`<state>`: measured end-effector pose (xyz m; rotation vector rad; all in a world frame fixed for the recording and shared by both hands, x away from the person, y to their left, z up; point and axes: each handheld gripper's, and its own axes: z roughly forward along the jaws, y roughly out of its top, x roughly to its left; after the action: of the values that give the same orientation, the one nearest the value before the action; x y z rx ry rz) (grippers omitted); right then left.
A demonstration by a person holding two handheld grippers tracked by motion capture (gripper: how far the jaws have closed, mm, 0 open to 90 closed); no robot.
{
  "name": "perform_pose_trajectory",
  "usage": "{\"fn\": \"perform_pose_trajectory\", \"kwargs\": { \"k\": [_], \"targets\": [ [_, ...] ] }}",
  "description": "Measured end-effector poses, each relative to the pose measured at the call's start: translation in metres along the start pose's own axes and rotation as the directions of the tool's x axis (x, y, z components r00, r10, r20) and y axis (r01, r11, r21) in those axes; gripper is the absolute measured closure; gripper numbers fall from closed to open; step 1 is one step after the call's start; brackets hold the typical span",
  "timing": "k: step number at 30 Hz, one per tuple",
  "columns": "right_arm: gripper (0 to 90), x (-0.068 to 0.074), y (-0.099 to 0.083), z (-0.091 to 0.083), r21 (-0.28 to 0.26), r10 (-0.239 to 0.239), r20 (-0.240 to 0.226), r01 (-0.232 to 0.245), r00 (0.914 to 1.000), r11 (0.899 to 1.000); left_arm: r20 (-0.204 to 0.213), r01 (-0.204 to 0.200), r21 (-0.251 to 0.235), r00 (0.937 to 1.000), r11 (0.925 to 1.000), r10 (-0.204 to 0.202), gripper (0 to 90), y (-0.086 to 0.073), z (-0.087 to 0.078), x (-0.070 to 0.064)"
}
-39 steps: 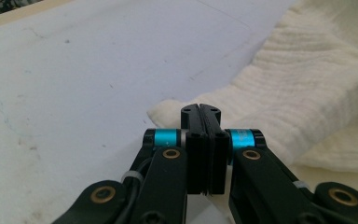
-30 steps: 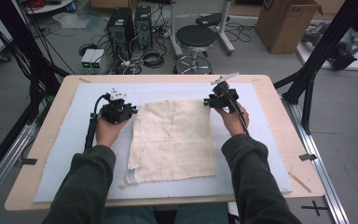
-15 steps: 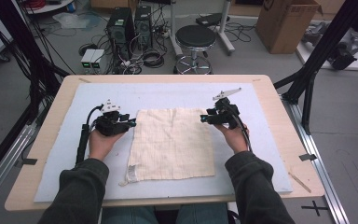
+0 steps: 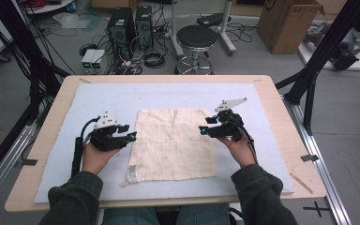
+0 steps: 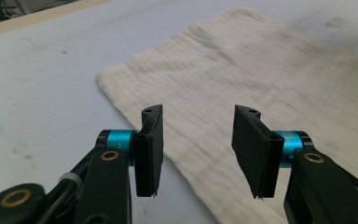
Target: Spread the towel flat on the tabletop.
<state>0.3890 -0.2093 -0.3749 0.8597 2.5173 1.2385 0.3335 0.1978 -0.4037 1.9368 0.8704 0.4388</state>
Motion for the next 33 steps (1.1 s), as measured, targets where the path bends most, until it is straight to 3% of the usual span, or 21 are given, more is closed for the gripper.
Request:
{"fn": "perform_pose_trajectory", "kwargs": {
  "k": [4, 5, 6, 9, 11, 17, 22, 24, 30, 33],
  "targets": [
    [47.1, 0.013, -0.017, -0.006, 0.009, -0.023, -0.028, 0.023, 0.9994, 1.0, 0.061, -0.012, 0.001, 0.9981, 0.9999, 0.012, 51.1, -0.012, -0.01, -0.012],
    [46.7, 0.016, -0.022, -0.005, 0.02, -0.028, -0.037, 0.029, 0.9989, 0.999, 0.077, -0.028, 0.025, 0.9967, 0.9993, 0.026, 50.4, -0.013, -0.012, -0.014],
    [46.6, 0.019, -0.027, -0.005, 0.032, -0.036, -0.044, 0.037, 0.9984, 0.999, 0.086, -0.04, 0.019, 0.9955, 0.999, 0.038, 49.1, -0.017, -0.013, -0.019],
    [46.4, 0.028, -0.043, -0.004, 0.05, -0.044, -0.061, 0.047, 0.9972, 0.998, 0.128, -0.024, 0.011, 0.9915, 0.9997, 0.022, 47.6, -0.024, -0.015, -0.023],
    [46.4, 0.031, -0.053, -0.003, 0.056, -0.046, -0.075, 0.05, 0.9961, 0.997, 0.144, -0.04, 0.026, 0.989, 0.9989, 0.036, 46.5, -0.029, -0.015, -0.027],
    [46.4, 0.04, -0.07, 0.003, 0.104, -0.066, -0.09, 0.075, 0.9938, 0.992, 0.152, -0.075, 0.096, 0.9865, 0.9926, 0.06, 45.5, -0.039, -0.007, -0.033],
    [47.3, 0.041, -0.075, 0.006, 0.115, -0.077, -0.082, 0.086, 0.9937, 0.99, 0.156, -0.126, 0.164, 0.9826, 0.9784, 0.1, 47.8, -0.047, -0.001, -0.038],
    [48.1, 0.041, -0.077, 0.008, 0.131, -0.072, -0.073, 0.081, 0.9947, 0.988, 0.144, -0.142, 0.164, 0.9825, 0.9762, 0.118, 48.7, -0.048, 0.0, -0.04],
    [58.1, 0.041, -0.079, 0.009, 0.13, -0.09, -0.041, 0.095, 0.9951, 0.987, 0.108, -0.17, 0.158, 0.9821, 0.9726, 0.155, 63.0, -0.049, 0.0, -0.041],
    [65.2, 0.039, -0.079, 0.009, 0.127, -0.076, -0.043, 0.081, 0.9962, 0.989, 0.12, -0.178, 0.158, 0.9798, 0.9714, 0.16, 78.7, -0.048, 0.002, -0.044]
  ]
}}
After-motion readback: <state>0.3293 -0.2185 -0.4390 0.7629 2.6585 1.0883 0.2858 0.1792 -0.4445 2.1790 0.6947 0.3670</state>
